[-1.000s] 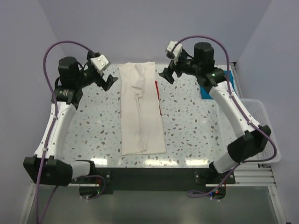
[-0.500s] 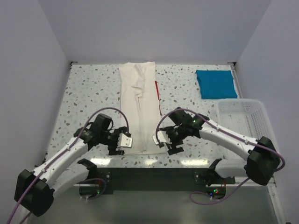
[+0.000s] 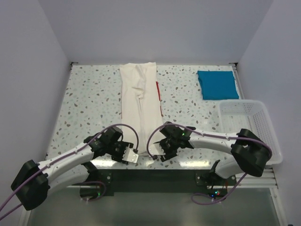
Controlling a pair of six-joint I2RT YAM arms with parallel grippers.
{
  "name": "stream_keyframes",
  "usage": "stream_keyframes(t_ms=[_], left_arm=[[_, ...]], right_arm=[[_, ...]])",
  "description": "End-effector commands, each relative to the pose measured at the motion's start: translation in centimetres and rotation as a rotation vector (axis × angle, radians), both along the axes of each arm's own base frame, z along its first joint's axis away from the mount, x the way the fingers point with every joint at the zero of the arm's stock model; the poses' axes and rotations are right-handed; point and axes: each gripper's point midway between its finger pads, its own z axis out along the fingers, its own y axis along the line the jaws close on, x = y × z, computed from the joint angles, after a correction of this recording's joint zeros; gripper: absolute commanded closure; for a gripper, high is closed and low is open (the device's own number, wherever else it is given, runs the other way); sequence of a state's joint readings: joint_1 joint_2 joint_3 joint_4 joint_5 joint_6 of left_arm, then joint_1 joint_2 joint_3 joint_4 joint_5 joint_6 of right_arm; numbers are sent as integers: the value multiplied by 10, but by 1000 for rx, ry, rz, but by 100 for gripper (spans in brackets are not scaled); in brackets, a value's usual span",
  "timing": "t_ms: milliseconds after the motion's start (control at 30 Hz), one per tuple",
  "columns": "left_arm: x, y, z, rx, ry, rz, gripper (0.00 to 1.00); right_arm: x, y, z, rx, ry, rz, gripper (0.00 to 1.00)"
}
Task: Fold and stack the t-shirts
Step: Fold the tshirt
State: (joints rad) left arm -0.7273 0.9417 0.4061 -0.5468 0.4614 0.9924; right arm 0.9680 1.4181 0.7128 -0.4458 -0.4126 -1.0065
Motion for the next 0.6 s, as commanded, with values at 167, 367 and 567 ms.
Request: stream_keyframes(t_ms=[167, 367, 567], left_arm=[[6, 8, -18, 63, -60, -54, 46], [8, 7, -26, 80, -57, -82, 66], [8, 1, -13, 43, -51, -75, 96]], right_arm=[[20, 0, -10, -38, -114, -5, 52], [21, -7, -19, -76, -132, 0, 67], [23, -3, -12, -52, -130, -42, 100]])
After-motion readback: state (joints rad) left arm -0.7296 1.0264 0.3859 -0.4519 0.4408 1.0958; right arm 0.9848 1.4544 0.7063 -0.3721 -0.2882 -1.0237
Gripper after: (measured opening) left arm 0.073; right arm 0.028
